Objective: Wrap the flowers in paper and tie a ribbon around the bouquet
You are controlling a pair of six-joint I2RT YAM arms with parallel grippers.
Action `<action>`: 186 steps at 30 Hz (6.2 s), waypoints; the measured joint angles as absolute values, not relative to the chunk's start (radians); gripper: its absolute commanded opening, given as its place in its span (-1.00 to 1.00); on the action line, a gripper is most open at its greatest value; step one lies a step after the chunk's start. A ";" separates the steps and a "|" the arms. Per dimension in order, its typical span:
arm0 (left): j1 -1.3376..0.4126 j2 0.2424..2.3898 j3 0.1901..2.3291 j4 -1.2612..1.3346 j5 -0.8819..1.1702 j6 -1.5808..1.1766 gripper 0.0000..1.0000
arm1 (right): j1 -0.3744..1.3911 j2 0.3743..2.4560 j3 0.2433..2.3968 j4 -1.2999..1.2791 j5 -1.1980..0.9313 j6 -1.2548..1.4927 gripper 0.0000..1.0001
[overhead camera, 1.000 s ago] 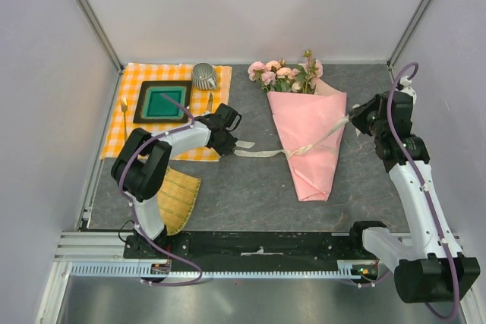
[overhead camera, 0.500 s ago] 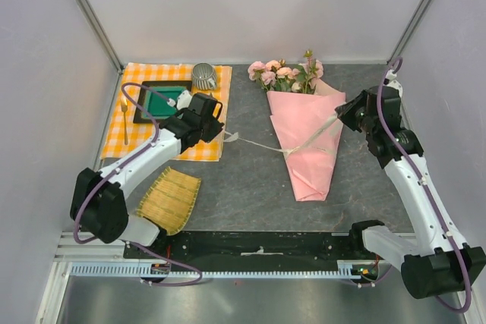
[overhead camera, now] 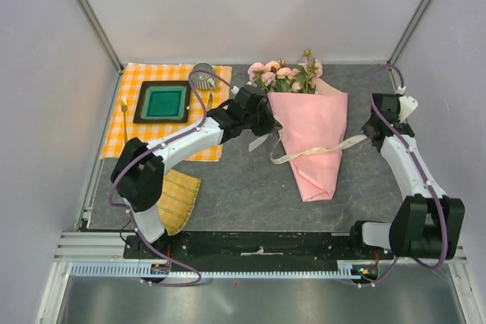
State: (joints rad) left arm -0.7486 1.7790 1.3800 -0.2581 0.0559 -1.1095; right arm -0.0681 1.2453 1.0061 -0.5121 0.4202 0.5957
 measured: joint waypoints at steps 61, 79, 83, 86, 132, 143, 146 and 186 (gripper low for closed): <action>-0.075 1.811 1.203 -0.624 -0.035 -1.024 -0.97 | -0.302 1.680 0.897 -0.221 0.210 0.756 -1.00; 0.147 1.655 1.123 -0.691 -0.133 -1.023 -0.97 | -0.435 1.663 0.853 -0.146 0.223 0.816 -1.00; 0.169 1.650 1.122 -0.702 -0.126 -1.023 -0.97 | -0.467 1.663 0.853 -0.146 0.186 0.824 -1.00; 0.197 1.639 1.114 -0.705 -0.104 -1.023 -0.97 | -0.491 1.663 0.853 -0.148 0.156 0.829 -1.00; -0.065 1.383 1.317 -0.850 -0.170 -0.733 0.93 | -0.211 1.298 1.087 -0.668 0.231 0.481 -1.00; -0.374 1.423 1.159 -0.888 -0.040 -0.982 0.90 | -0.211 1.318 1.106 -0.685 0.189 0.475 -1.00; -0.419 1.568 1.258 -0.922 -0.043 -1.105 0.87 | -0.211 1.318 1.106 -0.685 0.171 0.475 -1.00; -0.497 2.113 1.581 -0.991 -0.104 -1.697 -0.97 | -0.148 1.341 1.106 -0.668 0.096 0.475 -1.00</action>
State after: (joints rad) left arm -0.4969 2.1132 1.5814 -0.9905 -0.1043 -1.6970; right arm -0.1478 1.3407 1.1061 -0.6678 0.0956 0.4747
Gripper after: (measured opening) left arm 0.077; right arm 0.006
